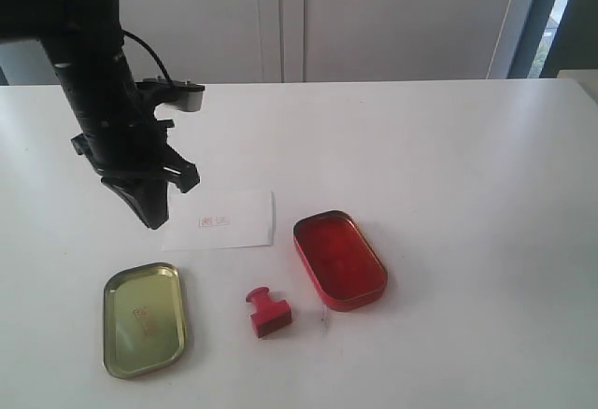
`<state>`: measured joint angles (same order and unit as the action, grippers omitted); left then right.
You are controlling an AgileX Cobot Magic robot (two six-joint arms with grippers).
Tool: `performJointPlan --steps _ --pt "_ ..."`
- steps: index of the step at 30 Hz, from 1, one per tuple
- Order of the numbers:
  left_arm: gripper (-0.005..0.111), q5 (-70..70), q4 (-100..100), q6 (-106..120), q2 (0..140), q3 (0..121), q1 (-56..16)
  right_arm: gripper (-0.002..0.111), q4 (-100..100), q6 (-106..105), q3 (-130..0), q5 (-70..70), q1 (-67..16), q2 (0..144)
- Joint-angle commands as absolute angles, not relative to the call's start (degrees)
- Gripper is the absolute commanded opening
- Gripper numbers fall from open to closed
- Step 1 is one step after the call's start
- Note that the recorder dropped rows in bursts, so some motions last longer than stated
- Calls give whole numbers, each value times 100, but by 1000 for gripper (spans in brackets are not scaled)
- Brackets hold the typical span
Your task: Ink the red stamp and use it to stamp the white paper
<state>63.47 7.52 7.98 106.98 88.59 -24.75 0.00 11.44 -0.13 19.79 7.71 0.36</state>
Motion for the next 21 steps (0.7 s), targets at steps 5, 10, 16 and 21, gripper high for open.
performJointPlan --steps 5,10,16,21 --pt "0 6363 108 74 10612 8876 -2465 0 0 1142 0 1962 798 0" --pt "0 6277 -434 -726 10612 8876 -2465 0 0 1142 0 1962 798 0" --pt "0 6370 -661 -1074 10612 8876 -2465 0 0 1142 0 1962 798 0" --pt "0 6413 -861 -1063 10612 8876 -2465 0 0 1142 0 1962 798 0"
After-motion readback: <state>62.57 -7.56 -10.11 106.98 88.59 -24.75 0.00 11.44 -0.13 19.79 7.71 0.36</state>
